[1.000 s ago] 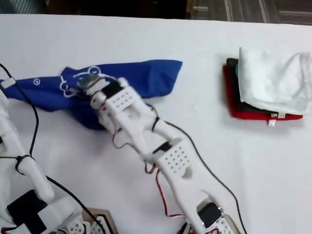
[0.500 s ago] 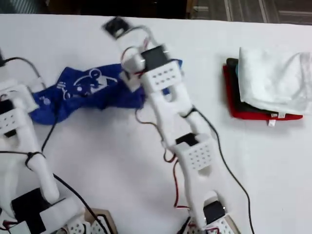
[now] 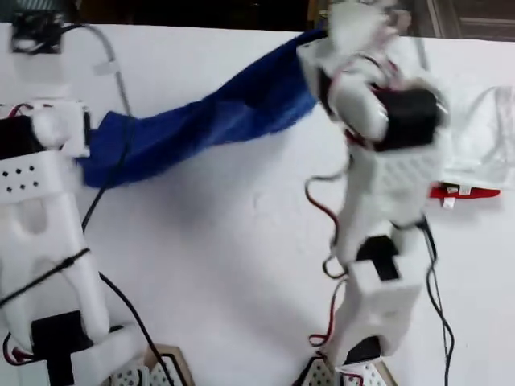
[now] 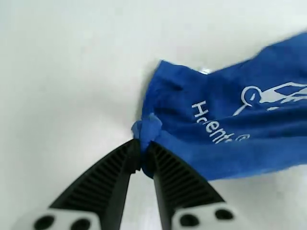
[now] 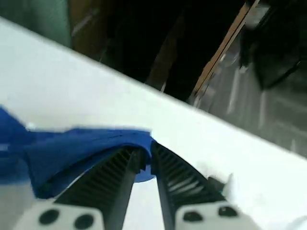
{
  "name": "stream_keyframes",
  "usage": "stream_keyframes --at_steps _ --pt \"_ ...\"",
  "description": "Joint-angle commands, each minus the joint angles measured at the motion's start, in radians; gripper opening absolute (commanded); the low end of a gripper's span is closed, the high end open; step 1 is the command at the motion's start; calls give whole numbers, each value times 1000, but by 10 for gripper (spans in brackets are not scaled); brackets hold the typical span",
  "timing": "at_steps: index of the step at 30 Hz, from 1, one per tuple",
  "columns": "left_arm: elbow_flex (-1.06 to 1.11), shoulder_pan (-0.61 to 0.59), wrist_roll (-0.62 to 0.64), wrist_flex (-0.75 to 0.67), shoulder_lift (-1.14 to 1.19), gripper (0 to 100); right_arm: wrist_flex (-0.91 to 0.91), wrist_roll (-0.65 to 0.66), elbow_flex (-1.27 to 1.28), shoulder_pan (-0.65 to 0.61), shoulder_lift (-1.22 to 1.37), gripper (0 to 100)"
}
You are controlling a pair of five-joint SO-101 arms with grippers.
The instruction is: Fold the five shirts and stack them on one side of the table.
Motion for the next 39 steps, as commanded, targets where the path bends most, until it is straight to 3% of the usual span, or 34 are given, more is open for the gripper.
stream_keyframes --at_steps 1,9,14,35,39 --pt "-202 41 -18 120 -17 28 16 6 -41 41 -153 20" --pt "-572 40 -23 287 -18 28 16 52 -46 73 -335 20" --pt "-743 20 -23 298 -63 28 16 68 -44 73 -438 20" --pt "-771 8 -23 298 -437 28 16 71 -38 74 -845 19" --pt "-753 -72 -17 298 -462 28 16 71 -38 74 -868 19"
